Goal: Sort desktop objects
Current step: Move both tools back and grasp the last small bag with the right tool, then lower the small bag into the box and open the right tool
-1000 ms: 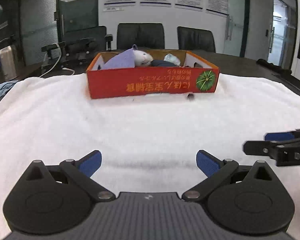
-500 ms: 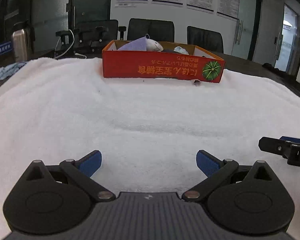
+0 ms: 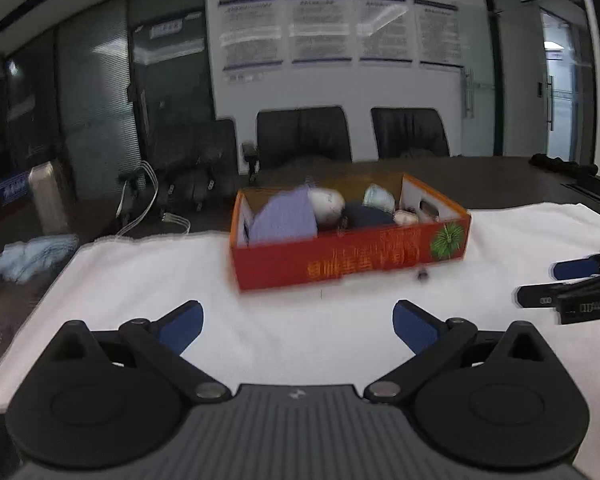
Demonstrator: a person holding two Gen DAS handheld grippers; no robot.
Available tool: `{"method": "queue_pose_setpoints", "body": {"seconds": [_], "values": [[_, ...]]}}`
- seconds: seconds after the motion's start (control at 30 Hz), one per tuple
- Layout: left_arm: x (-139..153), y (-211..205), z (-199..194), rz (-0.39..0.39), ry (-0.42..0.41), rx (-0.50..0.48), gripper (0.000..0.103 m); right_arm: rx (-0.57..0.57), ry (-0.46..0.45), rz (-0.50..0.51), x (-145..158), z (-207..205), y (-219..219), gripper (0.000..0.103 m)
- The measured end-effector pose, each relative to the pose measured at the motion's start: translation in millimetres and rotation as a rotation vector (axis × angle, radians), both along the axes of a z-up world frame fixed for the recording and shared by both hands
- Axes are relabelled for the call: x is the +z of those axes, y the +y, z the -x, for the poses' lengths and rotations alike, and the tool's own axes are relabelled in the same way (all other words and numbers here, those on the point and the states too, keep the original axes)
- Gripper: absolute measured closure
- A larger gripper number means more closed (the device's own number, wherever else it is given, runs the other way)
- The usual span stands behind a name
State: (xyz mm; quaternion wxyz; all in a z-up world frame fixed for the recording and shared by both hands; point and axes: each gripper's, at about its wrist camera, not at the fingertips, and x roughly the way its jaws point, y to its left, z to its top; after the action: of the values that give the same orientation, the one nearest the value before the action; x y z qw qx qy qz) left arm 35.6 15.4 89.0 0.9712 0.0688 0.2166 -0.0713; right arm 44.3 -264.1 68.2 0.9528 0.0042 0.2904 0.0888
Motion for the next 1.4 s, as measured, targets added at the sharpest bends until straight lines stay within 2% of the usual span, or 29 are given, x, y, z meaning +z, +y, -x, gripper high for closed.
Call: {"method": "queue_pose_setpoints", "body": {"seconds": [0.1, 0.2, 0.23, 0.3, 0.37, 0.4, 0.43, 0.47, 0.57, 0.7, 0.77, 0.8, 0.83, 0.87, 0.9, 0.97, 1.03, 1.1, 1.17, 1.3, 1.4], "values": [[0.5, -2.1, -33.5, -0.001, 0.023, 0.024, 0.0, 0.008, 0.033, -0.007, -9.9, -55.9, 17.1, 0.031], [-1.0, 5.2, -50.5, 0.02, 0.04, 0.056, 0.0, -0.009, 0.085, -0.009, -26.2, -105.4, 35.5, 0.041], [-1.7, 9.6, -52.6, 0.04, 0.045, 0.06, 0.0, -0.016, 0.102, -0.016, -31.7, -118.0, 40.2, 0.047], [-4.1, 16.5, -54.5, 0.067, 0.058, 0.063, 0.0, -0.028, 0.119, -0.006, -41.7, -136.3, 49.3, 0.051], [-6.6, 19.3, -56.4, 0.067, 0.065, 0.064, 0.0, -0.051, 0.12, 0.016, -51.4, -145.7, 53.7, 0.06], [-8.8, 20.3, -56.3, 0.066, 0.067, 0.069, 0.0, -0.059, 0.105, 0.026, -54.5, -145.8, 55.2, 0.063], [-11.3, 20.3, -57.3, 0.068, 0.072, 0.076, 0.0, -0.065, 0.089, 0.041, -55.7, -143.1, 56.4, 0.082], [-12.6, 20.8, -58.0, 0.075, 0.078, 0.077, 0.0, -0.061, 0.083, 0.05, -55.6, -138.4, 56.4, 0.087], [-18.1, 17.5, -54.5, 0.121, 0.093, 0.061, 0.0, -0.024, 0.089, 0.003, -51.0, -117.1, 47.8, 0.087], [-22.8, 3.2, -46.9, 0.145, 0.089, 0.042, 0.0, -0.002, 0.035, -0.026, -32.3, -74.4, 35.7, 0.087], [-20.4, -3.1, -39.0, 0.174, 0.058, 0.019, 0.001, 0.013, 0.0, -0.046, -17.8, -51.2, 29.4, 0.087], [-18.7, -5.9, -35.9, 0.185, 0.046, 0.004, 0.02, 0.018, -0.019, -0.052, -10.2, -41.6, 27.1, 0.087], [-15.9, -10.5, -31.8, 0.188, 0.037, -0.027, 0.068, 0.022, -0.039, -0.056, -2.2, -33.1, 24.9, 0.087], [-13.1, -15.7, -31.5, 0.18, 0.048, -0.052, 0.089, 0.028, -0.058, -0.061, 6.1, -25.2, 22.7, 0.087], [-11.3, -20.5, -33.0, 0.175, 0.075, -0.071, 0.1, 0.035, -0.072, -0.069, 14.1, -19.1, 20.5, 0.087], [-8.0, -25.9, -34.3, 0.191, 0.099, -0.098, 0.099, 0.053, -0.099, -0.088, 31.0, -9.7, 16.1, 0.087], [-1.4, -32.8, -36.4, 0.158, 0.087, -0.107, 0.099, 0.066, -0.136, -0.084, 48.0, -5.5, 13.7, 0.087], [9.1, -37.3, -44.2, 0.142, 0.079, -0.117, 0.1, 0.065, -0.166, -0.065, 64.1, -9.8, 11.7, 0.087], [23.9, -36.6, -62.2, 0.164, 0.099, -0.135, 0.1, 0.068, -0.172, -0.069, 79.2, -20.5, 8.3, 0.087], [49.5, -31.5, -114.5, 0.233, 0.178, -0.129, 0.102, 0.08, -0.144, -0.091, 109.6, -58.3, 2.3, 0.087], [64.5, -33.5, -157.8, 0.251, 0.249, -0.136, 0.102, 0.093, -0.074, -0.124, 125.6, -94.4, -1.7, 0.087]]}}
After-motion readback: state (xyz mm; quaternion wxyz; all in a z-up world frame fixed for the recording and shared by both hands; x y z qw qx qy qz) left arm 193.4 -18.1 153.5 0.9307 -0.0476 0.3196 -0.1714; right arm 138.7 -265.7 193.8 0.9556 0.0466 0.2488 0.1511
